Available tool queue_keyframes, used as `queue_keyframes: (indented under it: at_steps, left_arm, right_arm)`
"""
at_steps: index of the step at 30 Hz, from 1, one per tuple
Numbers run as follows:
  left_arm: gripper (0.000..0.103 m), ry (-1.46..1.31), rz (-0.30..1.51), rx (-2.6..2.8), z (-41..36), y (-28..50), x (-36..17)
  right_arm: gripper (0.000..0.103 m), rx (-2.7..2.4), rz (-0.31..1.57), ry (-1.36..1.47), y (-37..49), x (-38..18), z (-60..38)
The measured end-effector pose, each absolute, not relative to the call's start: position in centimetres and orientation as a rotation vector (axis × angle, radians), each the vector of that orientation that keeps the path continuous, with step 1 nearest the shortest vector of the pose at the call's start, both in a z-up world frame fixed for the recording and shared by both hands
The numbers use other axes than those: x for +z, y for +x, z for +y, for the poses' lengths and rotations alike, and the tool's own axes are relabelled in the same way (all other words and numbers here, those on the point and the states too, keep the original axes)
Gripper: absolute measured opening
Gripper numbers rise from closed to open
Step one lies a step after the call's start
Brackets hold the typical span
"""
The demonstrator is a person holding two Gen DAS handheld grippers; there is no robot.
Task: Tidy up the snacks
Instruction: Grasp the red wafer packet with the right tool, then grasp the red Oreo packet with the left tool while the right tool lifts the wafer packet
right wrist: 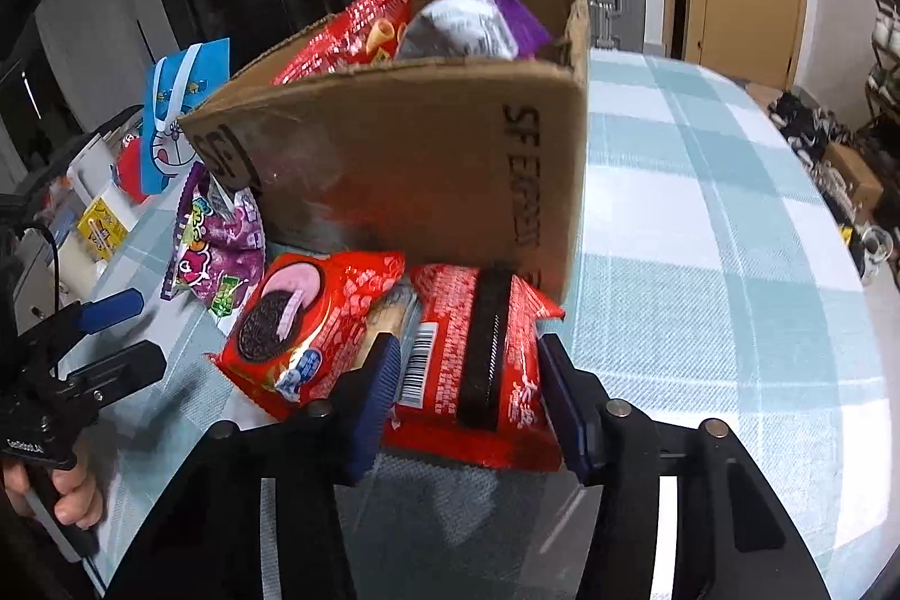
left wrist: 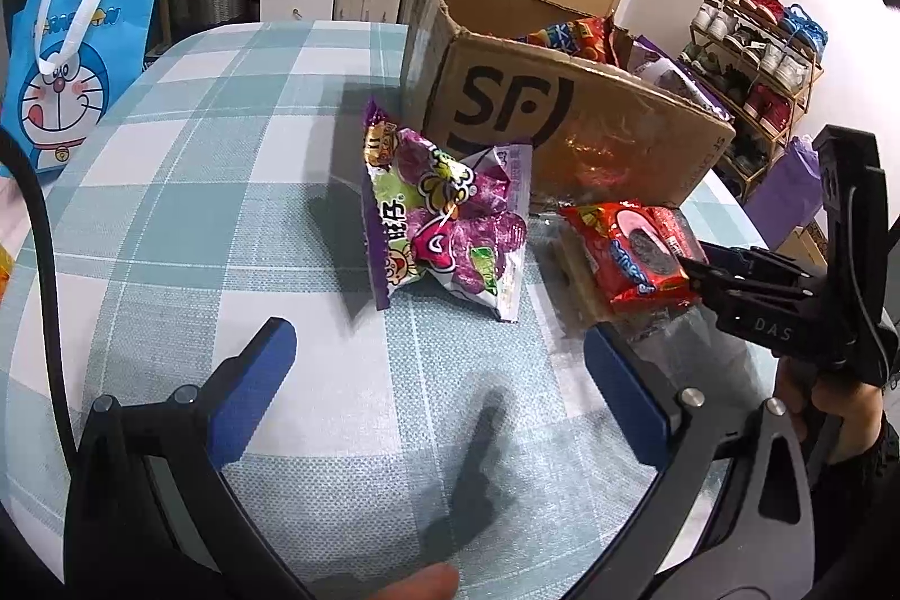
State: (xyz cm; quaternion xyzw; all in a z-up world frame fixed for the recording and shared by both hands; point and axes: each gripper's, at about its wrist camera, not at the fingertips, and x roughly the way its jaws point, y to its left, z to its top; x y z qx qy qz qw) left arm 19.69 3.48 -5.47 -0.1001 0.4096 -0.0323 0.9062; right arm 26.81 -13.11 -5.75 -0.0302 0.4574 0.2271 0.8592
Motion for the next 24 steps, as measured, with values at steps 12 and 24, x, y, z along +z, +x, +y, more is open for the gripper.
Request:
queue_keyframes:
  at_steps: [12, 24]
  left_arm:
    - [0.102, -0.208, 0.835, -0.084, 2.9, 19.3, -4.7]
    - [0.098, -0.137, 0.86, -0.128, -3.1, 20.7, -4.1]
  right_arm:
    - [0.044, 0.53, 0.894, -0.053, 24.6, -3.3, -14.6]
    - [0.044, 0.529, 0.861, 0.045, 23.2, -1.7, -18.7]
